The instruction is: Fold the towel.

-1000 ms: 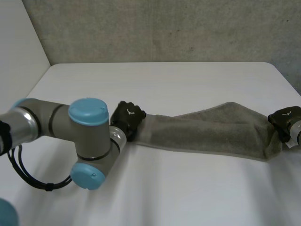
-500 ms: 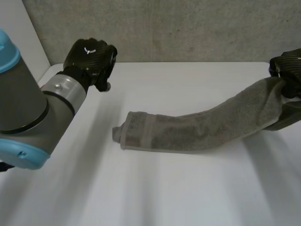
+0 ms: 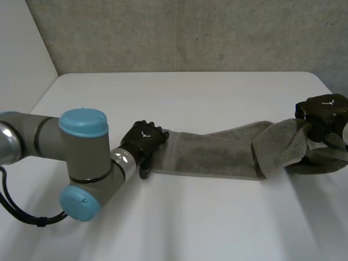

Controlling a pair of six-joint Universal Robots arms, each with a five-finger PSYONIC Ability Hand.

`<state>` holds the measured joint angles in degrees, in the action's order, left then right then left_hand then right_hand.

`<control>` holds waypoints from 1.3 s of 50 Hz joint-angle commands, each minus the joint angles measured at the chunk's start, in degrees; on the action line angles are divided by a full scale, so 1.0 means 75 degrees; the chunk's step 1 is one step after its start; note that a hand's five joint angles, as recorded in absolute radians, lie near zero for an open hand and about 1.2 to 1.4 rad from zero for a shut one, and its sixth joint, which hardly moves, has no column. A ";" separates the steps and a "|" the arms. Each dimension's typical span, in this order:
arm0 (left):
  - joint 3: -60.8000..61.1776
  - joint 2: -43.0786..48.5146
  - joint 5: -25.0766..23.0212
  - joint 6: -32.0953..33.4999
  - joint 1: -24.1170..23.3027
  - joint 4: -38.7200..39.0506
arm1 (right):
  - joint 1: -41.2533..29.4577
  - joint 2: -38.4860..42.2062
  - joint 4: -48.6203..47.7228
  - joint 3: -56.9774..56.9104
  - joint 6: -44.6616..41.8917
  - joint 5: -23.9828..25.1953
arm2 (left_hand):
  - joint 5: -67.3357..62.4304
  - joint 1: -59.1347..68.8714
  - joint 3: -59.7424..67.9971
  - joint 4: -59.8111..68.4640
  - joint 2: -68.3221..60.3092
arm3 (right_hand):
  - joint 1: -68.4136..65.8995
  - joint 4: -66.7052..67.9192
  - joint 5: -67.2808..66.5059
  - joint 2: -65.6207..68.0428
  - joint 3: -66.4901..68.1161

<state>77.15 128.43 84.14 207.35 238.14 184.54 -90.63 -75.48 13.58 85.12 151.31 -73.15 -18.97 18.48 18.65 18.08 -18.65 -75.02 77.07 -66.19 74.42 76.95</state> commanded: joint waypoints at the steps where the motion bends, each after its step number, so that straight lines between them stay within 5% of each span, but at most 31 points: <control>1: -0.0713 0.0630 0.0313 0.0173 -0.0100 -0.0020 | 0.0037 0.0326 -0.0077 -0.0053 -0.0182 -0.0055 | 0.0707 0.0692 0.0669 0.0745 -0.0669 | -0.0665 0.0391 -0.0507 0.0744 0.0407; 19: -0.1498 0.1333 0.0360 0.0185 -0.0111 -0.0571 | -0.0045 0.0420 -0.0123 0.0076 -0.0440 -0.0173 | -0.0011 0.1410 0.1387 0.1463 -0.1387 | -0.0665 0.0391 -0.0507 0.0744 0.0407; 27: -0.1557 0.1204 0.0395 0.0173 -0.0135 -0.0536 | -0.0056 0.0560 -0.0123 0.0076 -0.0440 -0.0184 | -0.5812 0.7211 0.7188 0.7264 -0.7188 | -0.0665 0.0391 -0.0507 0.0744 0.0407; 31: -0.1510 0.1052 0.0395 0.0150 -0.0135 -0.0536 | -0.0068 0.0572 -0.0123 0.0076 -0.0440 -0.0184 | -0.6691 0.8090 0.8067 0.8143 -0.8067 | -0.0665 0.0391 -0.0507 0.0744 0.0407; 56: -0.0807 -0.0529 0.0325 0.0056 -0.0158 -0.0571 | 0.0002 -0.0165 -0.0042 0.0076 -0.0417 -0.0184 | -0.6803 0.8203 0.8179 0.8256 -0.8179 | -0.0665 0.0391 -0.0507 0.0744 0.0407; 65: -0.0444 -0.0122 0.0371 0.0149 -0.0193 -0.0524 | -0.0068 -0.0131 -0.0018 0.0275 -0.0416 -0.0219 | -0.6803 0.8203 0.8179 0.8256 -0.8179 | -0.0665 0.0391 -0.0507 0.0744 0.0407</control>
<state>72.16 124.57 86.63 207.92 236.91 180.33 -90.84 -76.91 13.42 86.13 148.26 -74.45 -84.12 79.60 88.06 86.78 -82.68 -75.01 77.07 -66.19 74.42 76.95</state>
